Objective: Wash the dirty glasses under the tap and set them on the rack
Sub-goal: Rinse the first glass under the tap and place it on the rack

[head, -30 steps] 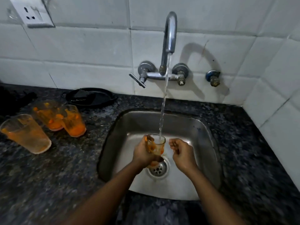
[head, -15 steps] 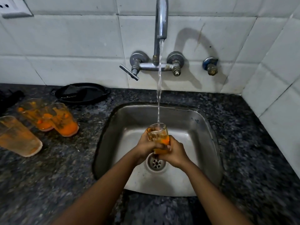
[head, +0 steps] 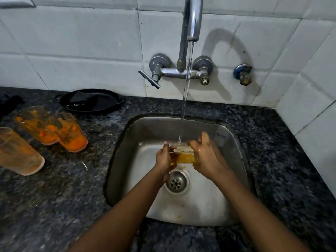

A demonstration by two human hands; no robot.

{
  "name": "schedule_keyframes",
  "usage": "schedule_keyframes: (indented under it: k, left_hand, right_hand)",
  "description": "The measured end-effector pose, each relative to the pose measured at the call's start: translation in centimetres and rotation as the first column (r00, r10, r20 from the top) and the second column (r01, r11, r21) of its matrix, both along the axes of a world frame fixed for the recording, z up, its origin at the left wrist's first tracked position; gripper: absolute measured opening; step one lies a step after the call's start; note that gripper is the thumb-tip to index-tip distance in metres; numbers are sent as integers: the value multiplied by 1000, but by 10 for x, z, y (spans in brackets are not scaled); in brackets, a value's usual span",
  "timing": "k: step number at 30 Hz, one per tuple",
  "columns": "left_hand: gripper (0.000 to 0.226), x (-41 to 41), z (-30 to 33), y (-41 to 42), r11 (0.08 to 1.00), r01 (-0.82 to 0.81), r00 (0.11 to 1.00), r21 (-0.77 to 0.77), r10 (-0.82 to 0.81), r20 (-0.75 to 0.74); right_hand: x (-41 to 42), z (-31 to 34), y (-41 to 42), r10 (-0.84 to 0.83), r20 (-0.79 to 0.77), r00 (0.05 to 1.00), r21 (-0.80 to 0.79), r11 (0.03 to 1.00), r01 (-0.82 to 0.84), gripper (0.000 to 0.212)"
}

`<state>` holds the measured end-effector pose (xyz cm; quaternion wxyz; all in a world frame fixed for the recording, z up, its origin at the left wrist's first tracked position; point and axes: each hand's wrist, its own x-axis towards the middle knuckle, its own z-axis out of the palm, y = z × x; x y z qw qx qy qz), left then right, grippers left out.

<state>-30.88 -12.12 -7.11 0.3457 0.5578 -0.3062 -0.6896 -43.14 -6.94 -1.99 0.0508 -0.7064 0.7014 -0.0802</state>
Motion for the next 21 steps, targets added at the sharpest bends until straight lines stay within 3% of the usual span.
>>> schedule_keyframes:
  k: [5, 9, 13, 16, 18, 19, 20, 21]
  left_hand:
    - [32, -7, 1, -8, 997, 56, 998, 57, -54, -30]
    - [31, -8, 24, -26, 983, 181, 982, -33, -179, 65]
    - [29, -17, 57, -45, 878, 319, 948, -356, -286, 142]
    - [35, -26, 73, -53, 709, 469, 883, -527, -364, 296]
    - [33, -21, 71, -60, 483, 642, 767, -595, -417, 488]
    - [39, -17, 72, -61, 324, 782, 622, -533, -464, 631]
    - [49, -12, 71, -63, 150, 905, 420, -399, -471, 775]
    - [61, -7, 71, -64, 19, 992, 121, -124, -402, 908]
  right_hand:
    - [-1, 1, -4, 25, -143, 989, -21, 999, -28, 48]
    - [-7, -2, -11, -74, -150, 986, -5, 997, 74, 52]
    - [-8, -9, -26, -223, 113, 968, 55, 974, 218, 62]
    - [-3, -5, -42, -333, 447, 830, 137, 942, 305, 67]
    - [-7, 0, -48, -339, 623, 705, 155, 937, 314, 66]
    - [-10, 1, -49, -300, 650, 698, 128, 949, 289, 65]
    - [-14, 2, -50, -242, 632, 737, 84, 966, 246, 67]
    - [-17, 2, -52, -180, 579, 795, 40, 980, 193, 71]
